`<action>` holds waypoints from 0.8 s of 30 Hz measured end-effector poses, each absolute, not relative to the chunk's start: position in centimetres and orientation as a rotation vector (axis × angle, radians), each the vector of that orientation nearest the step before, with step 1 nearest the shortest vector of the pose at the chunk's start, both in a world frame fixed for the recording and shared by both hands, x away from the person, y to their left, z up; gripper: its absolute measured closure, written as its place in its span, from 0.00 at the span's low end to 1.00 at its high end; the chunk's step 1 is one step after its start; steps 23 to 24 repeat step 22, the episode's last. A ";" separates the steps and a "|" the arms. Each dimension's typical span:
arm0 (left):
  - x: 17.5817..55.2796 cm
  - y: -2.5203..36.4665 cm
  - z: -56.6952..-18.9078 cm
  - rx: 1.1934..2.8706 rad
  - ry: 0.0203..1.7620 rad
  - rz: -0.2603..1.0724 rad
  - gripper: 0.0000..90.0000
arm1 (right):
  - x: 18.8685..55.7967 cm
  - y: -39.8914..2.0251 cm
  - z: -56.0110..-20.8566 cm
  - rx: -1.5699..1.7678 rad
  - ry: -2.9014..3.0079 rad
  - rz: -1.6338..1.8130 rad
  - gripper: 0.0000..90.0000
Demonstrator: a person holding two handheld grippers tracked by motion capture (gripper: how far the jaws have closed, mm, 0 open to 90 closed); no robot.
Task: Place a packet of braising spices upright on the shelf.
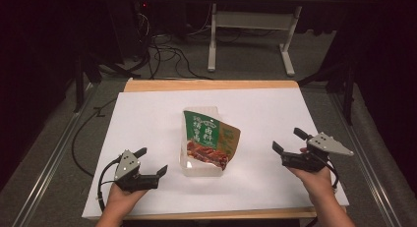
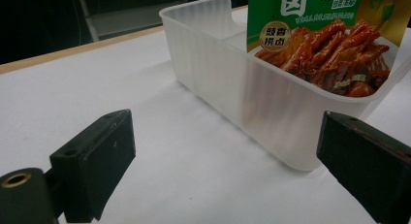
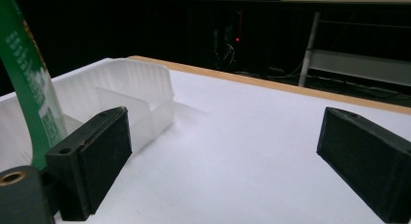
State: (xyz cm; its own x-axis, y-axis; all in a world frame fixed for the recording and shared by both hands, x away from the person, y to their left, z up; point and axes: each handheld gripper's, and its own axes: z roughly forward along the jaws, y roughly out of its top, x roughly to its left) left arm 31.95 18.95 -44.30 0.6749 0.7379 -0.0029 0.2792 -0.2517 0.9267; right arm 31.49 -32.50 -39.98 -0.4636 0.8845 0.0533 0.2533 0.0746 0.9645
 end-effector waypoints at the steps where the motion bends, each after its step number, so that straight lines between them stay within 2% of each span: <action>1: 32.0 18.9 -44.3 1.831 0.807 0.538 0.08 | 31.2 -33.1 -40.2 1.141 1.771 1.418 0.06; 5: 32.1 18.7 -44.5 1.837 0.809 0.526 0.08 | 29.8 -35.0 -42.0 1.143 1.738 1.450 0.06; 10: 32.2 18.3 -44.7 1.854 0.810 0.517 0.08 | 30.5 -36.6 -42.9 1.247 1.747 1.475 0.09; 24: 32.1 18.5 -44.6 1.842 0.812 0.523 0.08 | 30.7 -35.5 -43.3 1.210 1.825 1.438 0.12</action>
